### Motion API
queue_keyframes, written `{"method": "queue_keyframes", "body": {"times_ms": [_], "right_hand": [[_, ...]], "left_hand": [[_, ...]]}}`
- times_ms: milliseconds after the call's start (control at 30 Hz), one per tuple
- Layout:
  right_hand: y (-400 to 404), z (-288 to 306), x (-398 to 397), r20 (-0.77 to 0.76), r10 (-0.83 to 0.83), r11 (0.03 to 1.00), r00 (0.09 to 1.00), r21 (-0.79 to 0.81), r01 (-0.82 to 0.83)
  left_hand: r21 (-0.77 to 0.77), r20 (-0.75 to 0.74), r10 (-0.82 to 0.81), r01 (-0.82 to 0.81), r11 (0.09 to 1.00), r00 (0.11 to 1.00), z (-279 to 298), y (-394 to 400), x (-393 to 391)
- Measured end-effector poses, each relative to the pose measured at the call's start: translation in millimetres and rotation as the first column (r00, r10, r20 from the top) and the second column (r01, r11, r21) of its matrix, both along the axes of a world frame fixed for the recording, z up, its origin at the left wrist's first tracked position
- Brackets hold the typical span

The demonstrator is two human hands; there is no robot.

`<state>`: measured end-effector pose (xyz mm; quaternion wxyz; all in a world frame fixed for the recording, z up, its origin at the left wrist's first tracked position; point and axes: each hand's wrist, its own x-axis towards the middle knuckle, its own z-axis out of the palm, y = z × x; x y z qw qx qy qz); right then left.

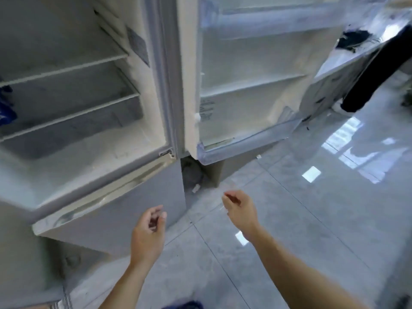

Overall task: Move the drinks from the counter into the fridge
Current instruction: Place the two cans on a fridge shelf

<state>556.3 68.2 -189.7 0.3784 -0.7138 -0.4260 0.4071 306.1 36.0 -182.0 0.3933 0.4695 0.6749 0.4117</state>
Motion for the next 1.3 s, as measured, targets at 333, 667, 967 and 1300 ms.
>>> {"method": "queue_keyframes", "body": {"times_ms": [333,667,967,1300], "right_hand": [[-208,-56,217,-0.068,-0.538,0.807,0.840,-0.330,0.490],[-296,-79,276,-0.054,-0.755,0.585,0.653,-0.506,0.634],[-307,-93,313,0.031,-0.857,0.384,0.515,-0.629,0.676],[-301,-125,407,0.121,-0.857,0.236,0.502,-0.772,0.590]], "left_hand": [[-0.286,0.019,-0.353,0.343,0.895,0.936,-66,-74,144],[-0.641,-0.082,-0.486,0.327,0.694,0.870,-121,-36,189],[-0.766,-0.021,-0.647,0.404,0.500,0.762,-130,57,304],[-0.659,0.092,-0.658,0.541,0.522,0.747,-102,141,505]]}}
